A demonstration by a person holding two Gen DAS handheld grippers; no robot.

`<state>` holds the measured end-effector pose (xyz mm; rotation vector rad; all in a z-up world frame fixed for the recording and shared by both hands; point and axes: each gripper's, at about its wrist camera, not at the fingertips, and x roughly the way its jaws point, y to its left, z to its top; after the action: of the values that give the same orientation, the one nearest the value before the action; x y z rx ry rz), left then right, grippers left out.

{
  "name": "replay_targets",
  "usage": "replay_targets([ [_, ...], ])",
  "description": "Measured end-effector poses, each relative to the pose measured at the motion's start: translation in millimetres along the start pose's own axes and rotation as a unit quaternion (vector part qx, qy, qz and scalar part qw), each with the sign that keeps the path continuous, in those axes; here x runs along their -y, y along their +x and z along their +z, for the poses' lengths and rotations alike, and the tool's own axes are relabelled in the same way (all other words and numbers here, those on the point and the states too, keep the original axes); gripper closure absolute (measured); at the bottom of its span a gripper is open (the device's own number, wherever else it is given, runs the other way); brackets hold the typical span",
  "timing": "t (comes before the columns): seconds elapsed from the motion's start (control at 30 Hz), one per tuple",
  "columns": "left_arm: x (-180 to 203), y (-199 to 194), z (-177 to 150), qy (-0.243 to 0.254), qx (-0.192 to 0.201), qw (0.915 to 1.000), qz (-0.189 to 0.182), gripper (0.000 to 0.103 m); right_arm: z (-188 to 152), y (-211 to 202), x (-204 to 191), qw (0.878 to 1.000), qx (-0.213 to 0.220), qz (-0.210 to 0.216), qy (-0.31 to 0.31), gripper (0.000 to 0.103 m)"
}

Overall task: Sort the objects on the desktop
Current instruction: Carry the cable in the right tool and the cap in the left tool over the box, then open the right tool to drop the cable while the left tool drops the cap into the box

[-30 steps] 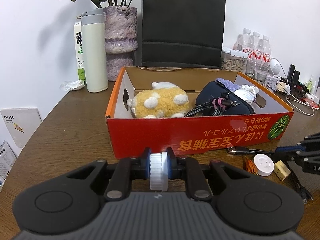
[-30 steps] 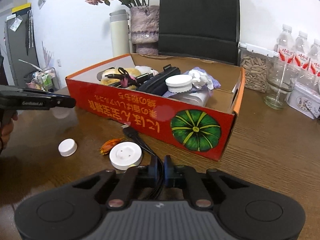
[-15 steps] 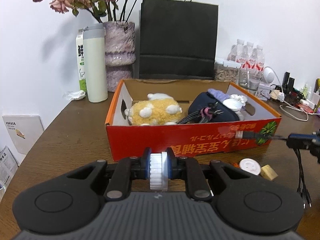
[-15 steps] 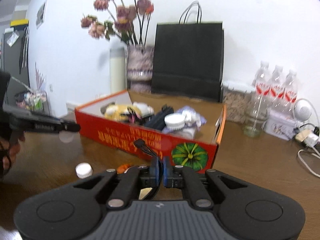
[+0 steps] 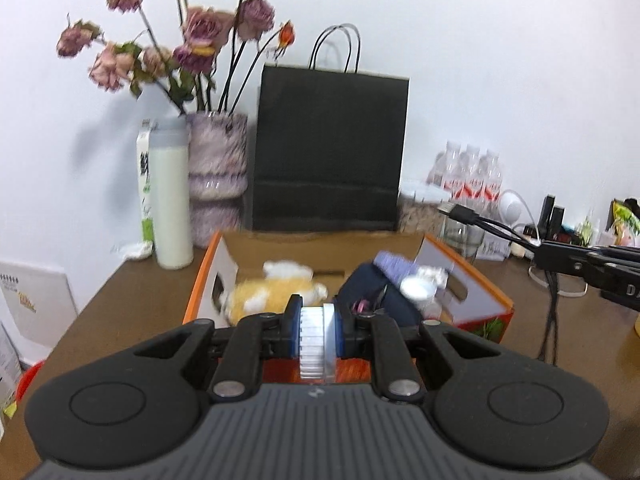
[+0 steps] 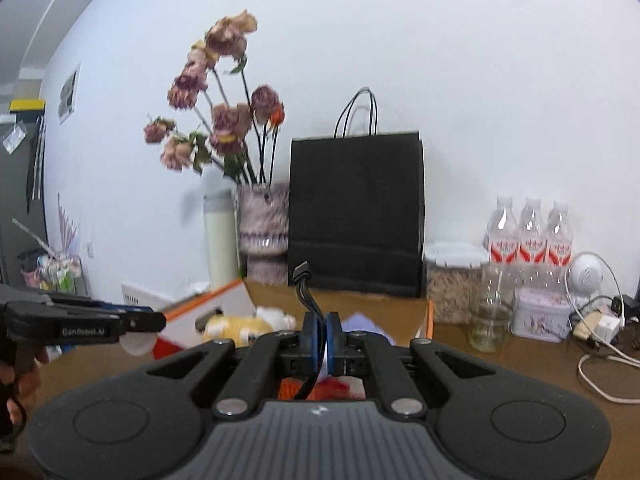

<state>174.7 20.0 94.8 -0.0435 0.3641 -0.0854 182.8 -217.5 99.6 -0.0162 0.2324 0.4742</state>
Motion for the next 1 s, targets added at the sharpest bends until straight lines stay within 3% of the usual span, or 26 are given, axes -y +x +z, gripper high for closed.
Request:
replay_targets([
  [0.37,4,41,44,-0.021,0.050,0.9985,0.008,0.087,25,63,16,0.999,0.020,-0.016,0.038,0.100],
  [0.67,0,103,42,-0.015,0.020,0.9994,0.024,0.087,10,126,46,0.998,-0.022,-0.034,0.053,0.100],
  [1.0,-4,144,26,-0.003,-0.018,0.9989,0.044,0.087,-12,157,60,0.995,-0.069,-0.048,0.052,0.100],
])
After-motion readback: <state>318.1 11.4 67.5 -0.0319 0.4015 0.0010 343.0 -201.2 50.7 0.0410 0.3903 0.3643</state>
